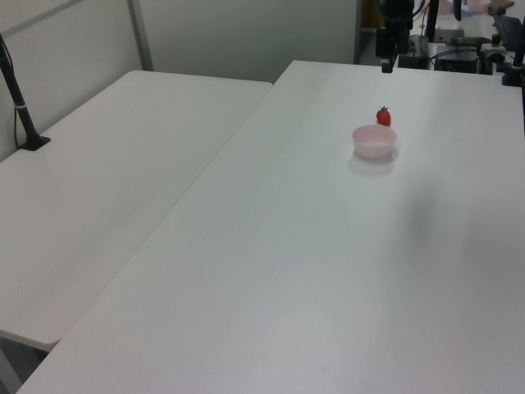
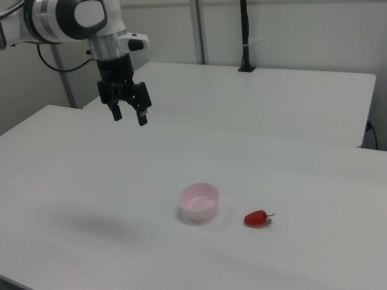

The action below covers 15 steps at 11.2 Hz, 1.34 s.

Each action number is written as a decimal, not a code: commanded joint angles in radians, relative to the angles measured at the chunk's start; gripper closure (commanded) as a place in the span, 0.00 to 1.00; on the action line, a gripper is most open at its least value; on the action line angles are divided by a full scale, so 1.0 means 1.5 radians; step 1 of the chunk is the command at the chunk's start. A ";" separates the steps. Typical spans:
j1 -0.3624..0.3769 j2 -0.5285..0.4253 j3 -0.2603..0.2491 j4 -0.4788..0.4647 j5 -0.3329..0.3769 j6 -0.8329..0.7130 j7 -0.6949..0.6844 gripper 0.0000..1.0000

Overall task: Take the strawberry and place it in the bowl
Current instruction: 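Move the gripper over the table toward the red strawberry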

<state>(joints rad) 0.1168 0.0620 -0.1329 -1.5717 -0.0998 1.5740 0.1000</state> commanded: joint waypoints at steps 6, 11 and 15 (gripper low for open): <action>-0.032 -0.032 -0.003 -0.018 0.002 0.001 -0.026 0.00; -0.067 -0.022 -0.003 -0.014 0.003 0.014 -0.049 0.00; -0.126 -0.011 -0.003 -0.015 0.007 0.049 -0.060 0.00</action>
<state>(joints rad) -0.0321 0.0434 -0.1357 -1.5741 -0.0995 1.5992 0.0368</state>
